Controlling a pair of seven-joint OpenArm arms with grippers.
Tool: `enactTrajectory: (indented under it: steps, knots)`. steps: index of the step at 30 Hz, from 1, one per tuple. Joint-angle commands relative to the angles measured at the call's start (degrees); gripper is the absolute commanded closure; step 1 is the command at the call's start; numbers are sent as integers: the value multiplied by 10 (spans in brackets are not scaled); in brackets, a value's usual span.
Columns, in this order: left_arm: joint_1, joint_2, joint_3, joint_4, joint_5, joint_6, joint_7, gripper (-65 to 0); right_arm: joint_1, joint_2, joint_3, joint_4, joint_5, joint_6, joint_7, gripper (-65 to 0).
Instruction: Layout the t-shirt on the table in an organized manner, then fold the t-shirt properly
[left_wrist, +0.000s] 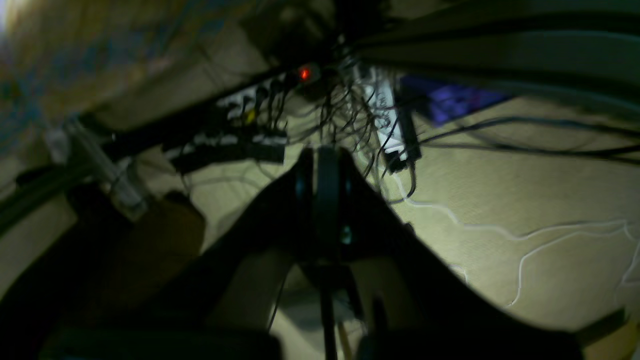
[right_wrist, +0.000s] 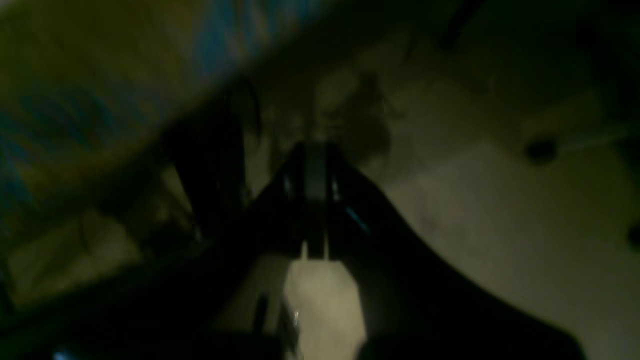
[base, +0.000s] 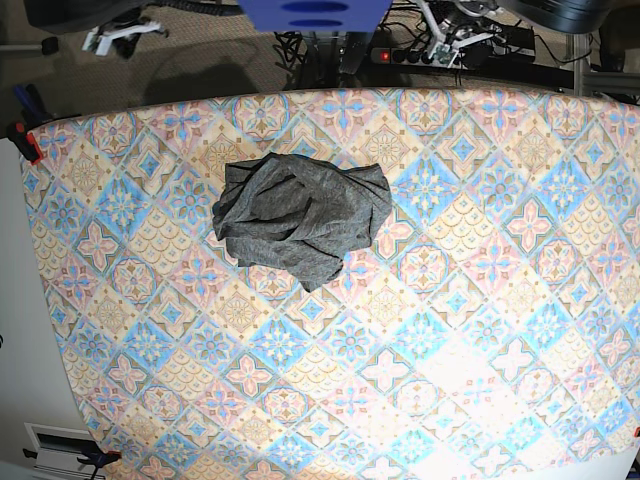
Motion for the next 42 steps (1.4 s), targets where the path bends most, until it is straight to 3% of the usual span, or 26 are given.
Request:
enactTrajectory:
  steps: [1,6,11,15,18,22,24,26,28,33,36,42]
  knots:
    - [7,-1,-2,-21,13,-3,5,0,5,4,2,-13,-3,4,15,0]
    - [-42,-1,-2,-169,60,-3,-2,0,32,4,2,-88,-37,4,16,0]
    - [-122,-1,-13,-351,98,-3,-93,0,38,6,0,-172,-82,4,16,0]
    - [-220,-5,-82,-500,165,-3,-135,0,60,44,1,-228,-138,4,16,0]
    - [-300,-28,-148,-632,230,-3,-191,0,130,77,3,-278,-155,4,14,0]
    - [-391,-75,-196,-814,312,-3,-249,0,147,95,20,-379,-181,4,15,0]
    - [-423,-106,-196,-889,353,2,-281,0,147,104,20,-426,-195,-40,16,0]
    - [-454,-129,-196,-961,391,63,-312,0,147,120,20,-470,-200,-80,26,0]
    - [-480,-146,-197,-1013,412,101,-327,0,148,136,20,-511,-200,-90,50,0]
    - [-518,-153,-197,-1065,421,168,-328,0,225,146,20,-600,-207,-171,61,0]
    - [-522,-153,-197,-1065,422,191,-328,0,234,146,20,-612,-214,-189,61,0]
    - [-530,-152,-196,-1066,422,193,-327,0,235,146,20,-612,-214,-214,61,0]
